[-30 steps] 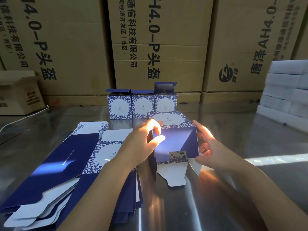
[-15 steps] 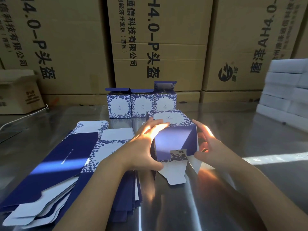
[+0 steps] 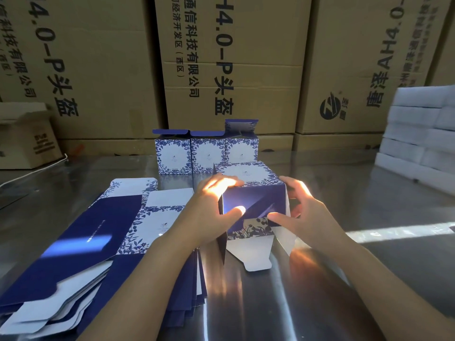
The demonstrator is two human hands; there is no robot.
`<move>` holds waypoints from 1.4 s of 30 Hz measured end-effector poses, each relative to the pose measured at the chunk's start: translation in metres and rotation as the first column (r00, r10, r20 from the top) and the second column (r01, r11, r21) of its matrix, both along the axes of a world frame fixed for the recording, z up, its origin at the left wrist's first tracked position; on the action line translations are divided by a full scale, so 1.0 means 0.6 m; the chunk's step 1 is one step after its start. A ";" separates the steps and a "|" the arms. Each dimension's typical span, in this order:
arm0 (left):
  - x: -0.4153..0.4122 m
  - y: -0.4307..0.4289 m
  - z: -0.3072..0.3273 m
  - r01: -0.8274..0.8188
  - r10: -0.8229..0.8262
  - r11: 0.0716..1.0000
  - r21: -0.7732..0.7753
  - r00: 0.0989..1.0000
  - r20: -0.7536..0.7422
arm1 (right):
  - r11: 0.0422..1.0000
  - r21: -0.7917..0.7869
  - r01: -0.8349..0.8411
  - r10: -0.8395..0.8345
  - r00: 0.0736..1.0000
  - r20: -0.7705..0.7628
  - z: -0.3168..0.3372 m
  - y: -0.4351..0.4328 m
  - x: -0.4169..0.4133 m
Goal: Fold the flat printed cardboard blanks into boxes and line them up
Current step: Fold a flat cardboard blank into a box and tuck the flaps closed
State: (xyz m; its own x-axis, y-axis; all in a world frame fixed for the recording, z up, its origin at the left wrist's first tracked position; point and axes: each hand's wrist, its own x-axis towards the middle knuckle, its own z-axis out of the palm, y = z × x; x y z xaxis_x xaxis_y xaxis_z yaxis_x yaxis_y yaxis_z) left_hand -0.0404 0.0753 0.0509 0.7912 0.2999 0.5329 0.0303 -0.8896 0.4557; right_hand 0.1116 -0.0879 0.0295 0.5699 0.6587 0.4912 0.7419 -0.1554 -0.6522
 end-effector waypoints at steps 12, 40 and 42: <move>-0.007 -0.014 0.010 -0.210 0.207 0.978 0.002 0.965 0.160 | 0.990 0.140 0.031 -0.032 0.999 0.005 0.019 -0.009 -0.013; 0.009 -0.033 0.003 0.059 -0.022 0.985 -0.163 0.975 0.221 | 0.931 0.331 -0.154 0.143 0.988 0.057 0.028 -0.005 -0.037; 0.010 -0.033 0.003 0.069 -0.031 0.985 -0.160 0.972 0.233 | 0.927 0.338 -0.165 0.155 0.986 0.056 0.028 -0.006 -0.039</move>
